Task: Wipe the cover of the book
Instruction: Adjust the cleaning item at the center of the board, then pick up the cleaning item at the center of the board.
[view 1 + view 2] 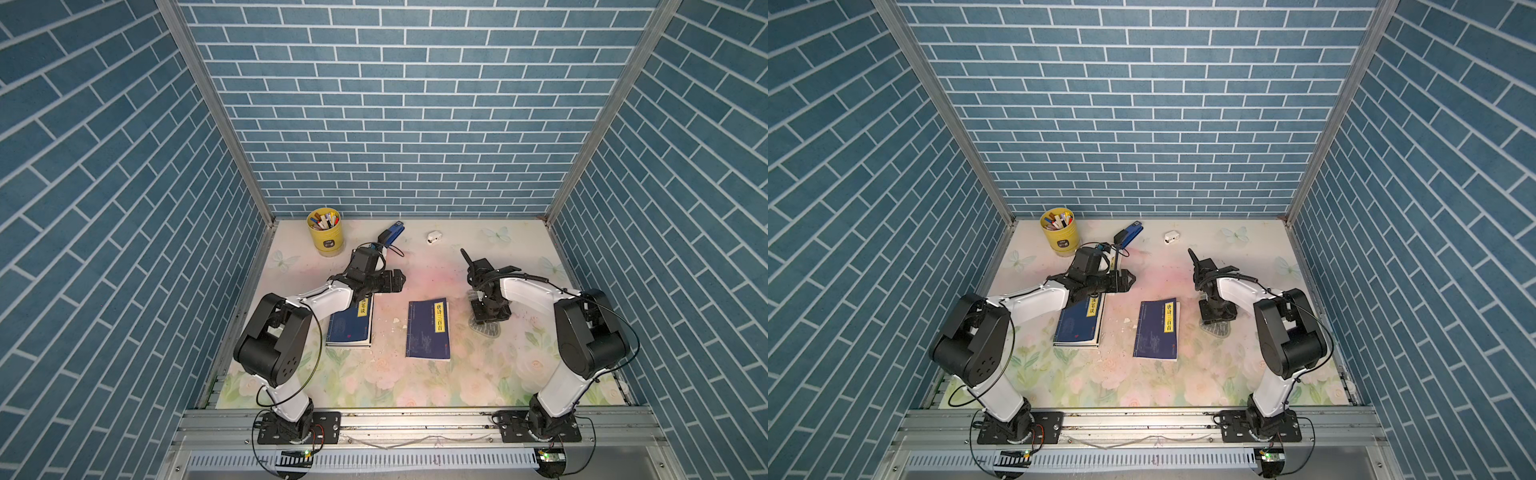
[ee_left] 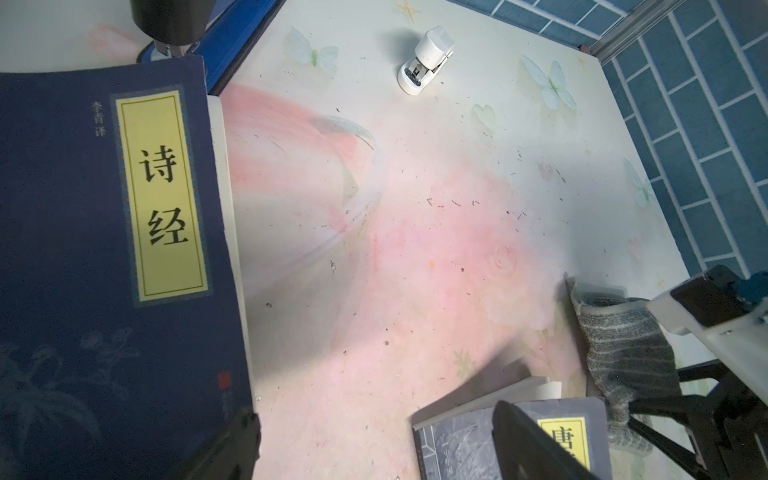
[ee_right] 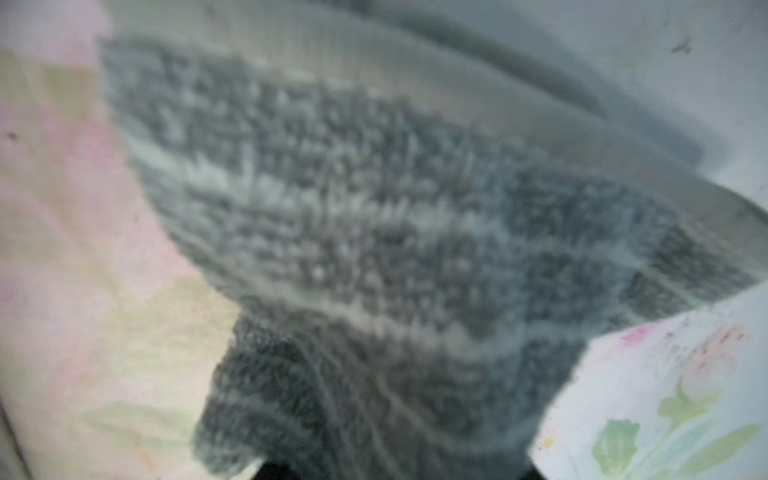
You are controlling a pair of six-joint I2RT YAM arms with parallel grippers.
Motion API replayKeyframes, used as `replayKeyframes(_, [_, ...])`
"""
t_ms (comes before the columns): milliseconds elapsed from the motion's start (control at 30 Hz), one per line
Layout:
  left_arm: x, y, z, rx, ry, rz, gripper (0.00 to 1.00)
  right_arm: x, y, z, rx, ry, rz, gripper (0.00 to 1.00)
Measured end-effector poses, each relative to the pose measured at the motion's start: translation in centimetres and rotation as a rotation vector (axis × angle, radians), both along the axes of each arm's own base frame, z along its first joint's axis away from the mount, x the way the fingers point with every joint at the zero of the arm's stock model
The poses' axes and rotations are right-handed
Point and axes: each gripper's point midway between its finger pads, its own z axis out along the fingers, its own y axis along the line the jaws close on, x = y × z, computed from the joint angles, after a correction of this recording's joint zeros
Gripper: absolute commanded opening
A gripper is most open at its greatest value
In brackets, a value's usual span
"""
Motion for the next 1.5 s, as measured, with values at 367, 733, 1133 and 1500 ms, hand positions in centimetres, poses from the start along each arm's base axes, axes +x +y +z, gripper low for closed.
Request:
replayKeyframes(367, [0.0,0.0,0.0,0.001,-0.002,0.000,0.93,4.3,2.6,0.6,0.246,-0.064,-0.146,0.40])
replayKeyframes(733, [0.0,0.0,0.0,0.003,-0.003,-0.002,0.93,5.5,2.2,3.3,0.209,-0.132,-0.071,0.80])
replayKeyframes(1133, [0.0,0.0,-0.2,0.005,0.002,-0.003,0.92,6.2,1.6,3.2,0.137,-0.157,0.108,0.91])
replayKeyframes(1500, [0.1,0.0,-0.2,0.003,-0.001,-0.002,0.92,8.2,2.1,0.4,0.105,-0.111,0.169,0.92])
